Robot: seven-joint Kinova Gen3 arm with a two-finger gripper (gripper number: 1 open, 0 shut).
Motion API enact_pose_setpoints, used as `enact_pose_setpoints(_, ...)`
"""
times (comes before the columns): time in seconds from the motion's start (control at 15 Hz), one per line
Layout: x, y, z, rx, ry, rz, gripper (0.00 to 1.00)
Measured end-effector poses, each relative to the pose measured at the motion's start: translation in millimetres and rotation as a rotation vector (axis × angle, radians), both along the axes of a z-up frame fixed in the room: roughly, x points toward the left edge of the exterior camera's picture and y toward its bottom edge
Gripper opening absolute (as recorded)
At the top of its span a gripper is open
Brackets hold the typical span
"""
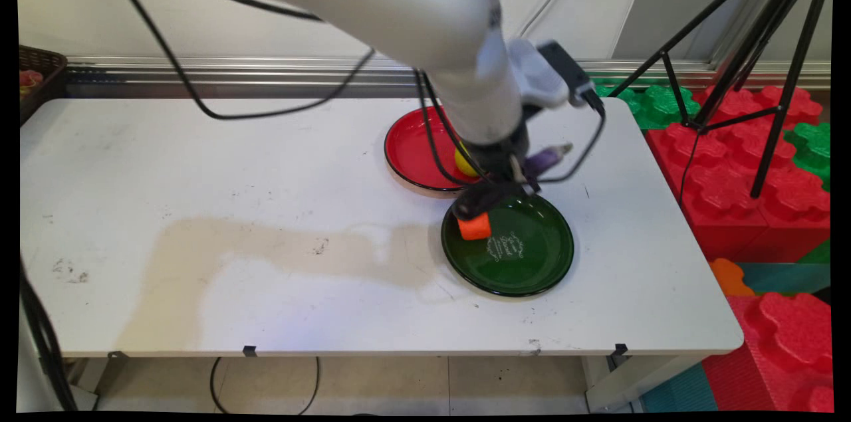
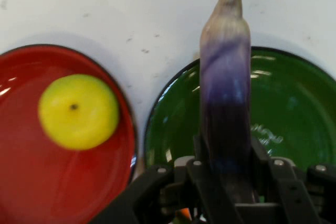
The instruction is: Place the picked object on the red plate
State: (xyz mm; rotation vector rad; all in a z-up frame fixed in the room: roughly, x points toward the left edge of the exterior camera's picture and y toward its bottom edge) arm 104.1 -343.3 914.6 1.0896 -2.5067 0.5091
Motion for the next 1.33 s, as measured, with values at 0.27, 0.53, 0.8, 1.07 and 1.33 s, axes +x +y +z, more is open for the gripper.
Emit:
enact_pose_setpoints(0.27,35.4,4.3,38.1,-0.026,-0.033,0.003,0.0)
enact_pose_setpoints(0.53,70.6,-3.3,64.7,-0.056,-0.06,0.045,0.0)
enact_pose_setpoints(0.8,96.3,-21.1,73.6,-0.086,-0.07,0.115,0.0)
enact_pose_setpoints(1.07,123.1,-51.0,69.9,-0.118,-0.064,0.23,0.0)
enact_pose_setpoints(1.33,145.6,-76.2,55.1,-0.128,-0.043,0.341,0.0)
